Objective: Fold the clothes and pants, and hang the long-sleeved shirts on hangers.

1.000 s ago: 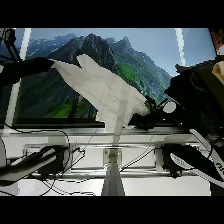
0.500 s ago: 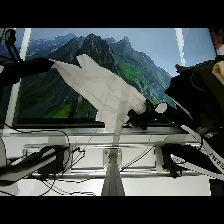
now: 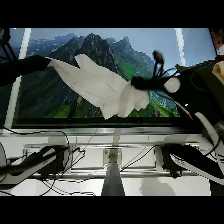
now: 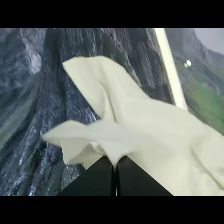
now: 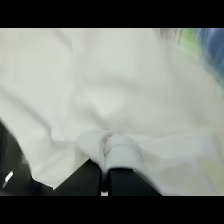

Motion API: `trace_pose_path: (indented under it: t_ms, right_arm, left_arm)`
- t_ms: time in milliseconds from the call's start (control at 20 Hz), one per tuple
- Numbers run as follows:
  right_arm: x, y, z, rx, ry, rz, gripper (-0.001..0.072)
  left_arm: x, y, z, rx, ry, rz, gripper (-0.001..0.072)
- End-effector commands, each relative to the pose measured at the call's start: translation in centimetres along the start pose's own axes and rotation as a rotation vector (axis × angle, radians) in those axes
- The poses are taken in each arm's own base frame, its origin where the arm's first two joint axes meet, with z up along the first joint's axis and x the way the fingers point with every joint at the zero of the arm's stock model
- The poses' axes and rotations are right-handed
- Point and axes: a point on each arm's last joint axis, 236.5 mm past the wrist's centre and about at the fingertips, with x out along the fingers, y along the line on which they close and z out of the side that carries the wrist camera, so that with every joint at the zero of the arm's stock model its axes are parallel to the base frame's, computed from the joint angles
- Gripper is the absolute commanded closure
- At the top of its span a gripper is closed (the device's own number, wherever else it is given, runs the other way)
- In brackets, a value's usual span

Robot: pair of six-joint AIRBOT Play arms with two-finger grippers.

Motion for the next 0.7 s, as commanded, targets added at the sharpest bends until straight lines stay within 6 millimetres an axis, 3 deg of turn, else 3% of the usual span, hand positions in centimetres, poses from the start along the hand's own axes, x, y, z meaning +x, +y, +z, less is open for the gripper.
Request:
trace_pose_path:
  t_ms: [0,150,300,400,500,650]
  right_arm:
    - [-10.1,-1.0,11.5,-0.144,-0.323,-0.113,0.0698]
    - [-19.8,0.2,16.2,-0.179,-0.555,-0.12,0.0698]
    - [-30.0,5.1,18.1,-0.25,-0.799,-0.052,0.0698]
    - [-36.7,7.9,17.9,-0.287,-0.948,-0.008,0.0698]
    - [-42.2,9.9,16.5,-0.315,-1.056,0.031,0.0698]
    - [-47.0,11.4,13.6,-0.34,-1.137,0.068,0.0698]
  left_arm:
    - [-4.0,0.0,4.2,-0.011,-0.163,0.04,0.0697]
    - [-10.6,-1.7,9.5,-0.073,-0.413,0.023,0.0697]
    - [-17.2,-4.8,12.9,-0.025,-0.618,0.051,0.0697]
    - [-21.8,-7.1,14.4,0.032,-0.753,0.094,0.0696]
    - [-27.6,-9.3,15.6,0.081,-0.926,0.156,0.0696]
    - [-37.2,-12.2,16.0,0.133,-1.216,0.275,0.0697]
